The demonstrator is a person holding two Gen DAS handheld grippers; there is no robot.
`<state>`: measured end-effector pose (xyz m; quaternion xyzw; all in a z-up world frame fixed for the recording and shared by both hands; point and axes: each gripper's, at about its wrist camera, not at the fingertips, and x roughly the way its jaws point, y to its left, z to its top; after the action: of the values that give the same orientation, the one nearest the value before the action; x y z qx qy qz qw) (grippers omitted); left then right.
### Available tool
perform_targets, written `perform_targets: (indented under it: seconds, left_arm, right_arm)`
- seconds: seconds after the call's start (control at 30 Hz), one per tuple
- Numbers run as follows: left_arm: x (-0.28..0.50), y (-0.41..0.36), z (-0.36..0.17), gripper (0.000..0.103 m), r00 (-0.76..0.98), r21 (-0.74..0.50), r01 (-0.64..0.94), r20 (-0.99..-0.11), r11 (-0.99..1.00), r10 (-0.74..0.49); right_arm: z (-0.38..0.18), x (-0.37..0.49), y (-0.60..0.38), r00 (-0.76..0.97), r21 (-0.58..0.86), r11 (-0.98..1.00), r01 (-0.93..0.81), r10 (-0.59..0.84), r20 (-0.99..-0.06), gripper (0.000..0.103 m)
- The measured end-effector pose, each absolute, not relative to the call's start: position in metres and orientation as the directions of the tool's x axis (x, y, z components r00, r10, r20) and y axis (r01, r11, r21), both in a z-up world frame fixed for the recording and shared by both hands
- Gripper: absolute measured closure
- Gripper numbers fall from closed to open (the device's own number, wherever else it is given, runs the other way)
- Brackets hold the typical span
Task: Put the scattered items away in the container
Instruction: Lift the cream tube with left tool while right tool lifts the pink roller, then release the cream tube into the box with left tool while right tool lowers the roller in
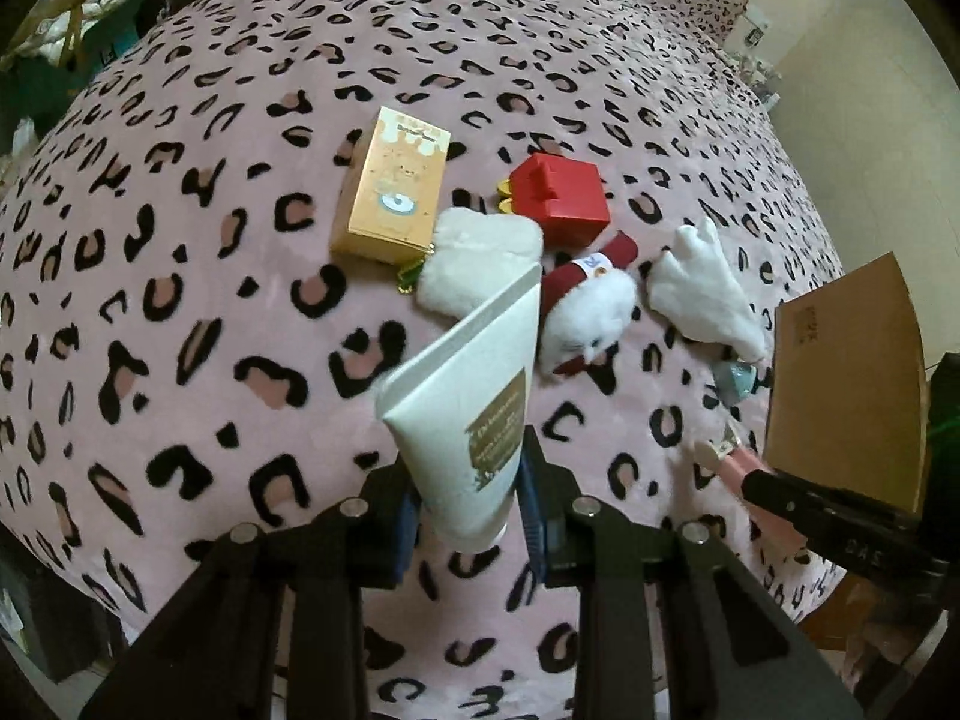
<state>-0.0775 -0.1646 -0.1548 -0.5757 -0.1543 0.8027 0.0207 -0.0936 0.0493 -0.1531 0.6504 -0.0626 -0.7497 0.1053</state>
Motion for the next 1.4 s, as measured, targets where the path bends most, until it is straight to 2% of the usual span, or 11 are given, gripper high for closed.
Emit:
perform_targets:
  seconds: [0.17,0.77,1.4]
  left_arm:
    - [-0.071,-0.155,-0.141,0.074,-0.348,-0.241,0.115,-0.918,-0.964,0.188]
    - [-0.074,-0.08,-0.065,0.074,-0.403,-0.126,-0.104,-0.901,-0.987,0.158]
    - [-0.087,0.032,-0.011,0.074,-0.433,-0.053,-0.327,-0.879,-0.944,0.2]
  right_arm:
    - [-0.149,-0.076,0.052,-0.156,0.234,-0.969,0.076,-0.243,-0.957,0.073]
    - [-0.055,-0.05,0.09,-0.334,0.186,-0.974,0.132,-0.22,-0.916,0.073]
    - [-0.005,-0.031,0.169,-0.446,0.208,-0.975,0.072,-0.218,-0.868,0.073]
